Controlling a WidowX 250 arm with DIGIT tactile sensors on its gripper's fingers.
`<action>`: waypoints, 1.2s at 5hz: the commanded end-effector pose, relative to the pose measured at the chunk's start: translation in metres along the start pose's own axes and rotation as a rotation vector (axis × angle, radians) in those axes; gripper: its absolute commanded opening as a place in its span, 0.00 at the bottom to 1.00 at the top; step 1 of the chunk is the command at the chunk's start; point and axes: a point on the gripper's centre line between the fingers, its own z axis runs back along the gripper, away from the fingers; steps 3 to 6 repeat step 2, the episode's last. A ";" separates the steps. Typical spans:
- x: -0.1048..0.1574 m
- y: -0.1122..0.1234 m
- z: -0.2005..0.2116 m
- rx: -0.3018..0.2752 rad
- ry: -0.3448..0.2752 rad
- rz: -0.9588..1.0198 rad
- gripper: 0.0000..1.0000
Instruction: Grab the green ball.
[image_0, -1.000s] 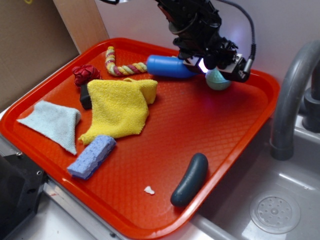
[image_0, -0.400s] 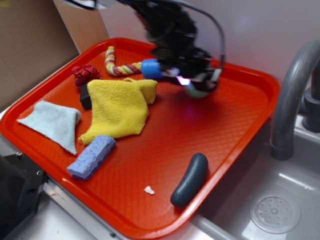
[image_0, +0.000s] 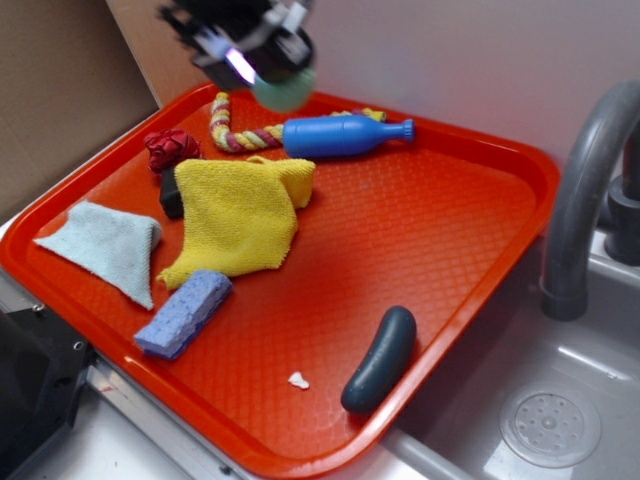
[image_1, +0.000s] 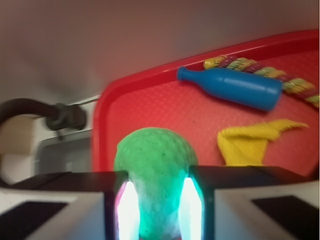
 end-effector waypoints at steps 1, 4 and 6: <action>0.012 -0.025 0.061 0.060 0.099 0.059 0.00; 0.010 -0.021 0.053 0.117 0.100 0.083 0.00; 0.010 -0.021 0.053 0.117 0.100 0.083 0.00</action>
